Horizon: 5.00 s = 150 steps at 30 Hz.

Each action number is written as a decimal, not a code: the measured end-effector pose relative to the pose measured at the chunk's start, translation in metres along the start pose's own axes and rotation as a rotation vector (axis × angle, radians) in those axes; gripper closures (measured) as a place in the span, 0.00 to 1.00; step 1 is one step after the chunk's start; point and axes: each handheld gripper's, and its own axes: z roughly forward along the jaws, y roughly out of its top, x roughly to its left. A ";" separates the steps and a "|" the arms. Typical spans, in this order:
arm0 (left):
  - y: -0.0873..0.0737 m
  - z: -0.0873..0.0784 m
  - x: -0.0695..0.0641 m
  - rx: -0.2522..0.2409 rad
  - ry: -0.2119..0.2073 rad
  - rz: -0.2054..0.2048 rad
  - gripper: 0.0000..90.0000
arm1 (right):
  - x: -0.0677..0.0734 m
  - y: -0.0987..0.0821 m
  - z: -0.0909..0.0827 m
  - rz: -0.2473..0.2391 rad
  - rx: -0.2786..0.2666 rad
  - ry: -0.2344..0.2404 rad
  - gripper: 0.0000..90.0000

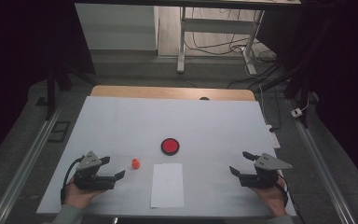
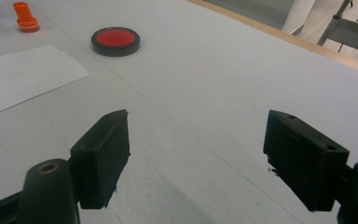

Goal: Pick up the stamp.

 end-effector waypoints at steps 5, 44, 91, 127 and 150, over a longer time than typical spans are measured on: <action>0.001 0.000 0.003 -0.003 -0.008 -0.004 0.19 | 0.002 0.000 0.003 -0.010 0.019 0.012 0.26; 0.034 0.025 -0.009 0.015 -0.064 0.061 0.22 | 0.006 0.001 0.009 0.017 0.036 0.012 0.31; 0.031 0.076 0.003 0.187 -0.080 0.134 0.69 | 0.011 0.000 0.012 0.005 0.064 0.004 0.32; 0.041 0.055 0.001 0.069 -0.125 0.127 0.81 | 0.012 0.000 0.014 0.000 0.065 0.006 0.33; 0.054 0.041 -0.012 -0.029 -0.185 0.131 0.81 | 0.015 0.000 0.017 -0.006 0.072 0.012 0.33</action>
